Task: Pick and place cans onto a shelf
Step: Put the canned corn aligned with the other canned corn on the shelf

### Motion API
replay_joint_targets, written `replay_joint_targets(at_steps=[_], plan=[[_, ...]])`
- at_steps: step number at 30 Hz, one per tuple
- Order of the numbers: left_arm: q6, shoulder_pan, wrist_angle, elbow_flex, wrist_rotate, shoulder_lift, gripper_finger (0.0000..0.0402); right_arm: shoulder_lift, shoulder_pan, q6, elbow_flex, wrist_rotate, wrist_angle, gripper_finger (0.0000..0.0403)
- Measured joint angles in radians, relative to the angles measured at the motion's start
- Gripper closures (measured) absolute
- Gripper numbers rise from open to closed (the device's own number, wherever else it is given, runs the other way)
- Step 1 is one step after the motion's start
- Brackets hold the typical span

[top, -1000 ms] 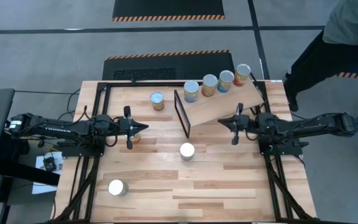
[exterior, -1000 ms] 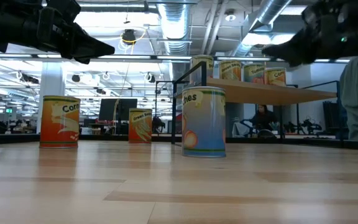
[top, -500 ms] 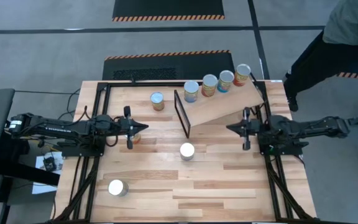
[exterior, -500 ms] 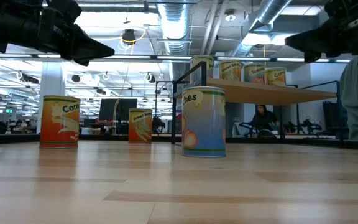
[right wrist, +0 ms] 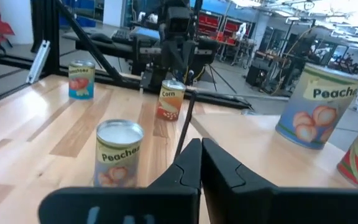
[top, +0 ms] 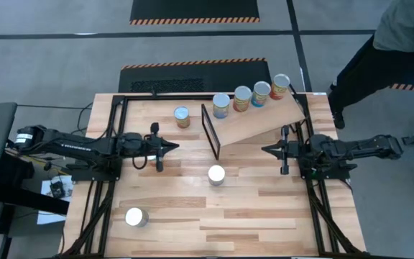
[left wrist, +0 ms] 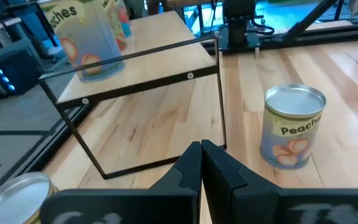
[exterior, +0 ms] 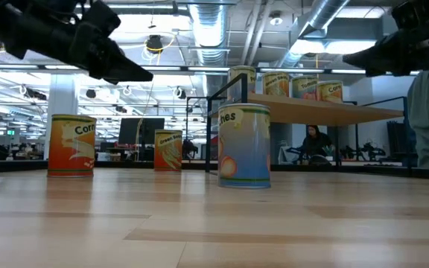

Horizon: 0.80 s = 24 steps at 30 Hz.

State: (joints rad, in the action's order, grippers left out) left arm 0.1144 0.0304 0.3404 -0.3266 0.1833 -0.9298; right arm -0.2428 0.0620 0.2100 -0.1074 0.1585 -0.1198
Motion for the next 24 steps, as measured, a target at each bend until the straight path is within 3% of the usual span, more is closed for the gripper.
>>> replay_joint_targets(at_steps=[5,11,16,24], plan=[[-0.040,0.000,-0.190,-0.094,0.000,-0.020,0.0401,0.000,0.000,0.000,0.000,0.000,0.042,0.0375],[-0.162,-0.009,-0.672,-0.308,0.008,-0.021,0.0402,0.000,0.000,0.000,0.000,0.000,0.092,0.0374],[-0.283,-0.062,-0.980,-0.462,0.039,-0.022,0.0395,0.000,0.000,0.000,0.000,0.000,0.131,0.0376],[-0.520,-0.165,-1.197,-0.524,0.052,-0.025,0.0345,0.000,0.000,0.000,0.000,0.000,0.196,0.0371]])
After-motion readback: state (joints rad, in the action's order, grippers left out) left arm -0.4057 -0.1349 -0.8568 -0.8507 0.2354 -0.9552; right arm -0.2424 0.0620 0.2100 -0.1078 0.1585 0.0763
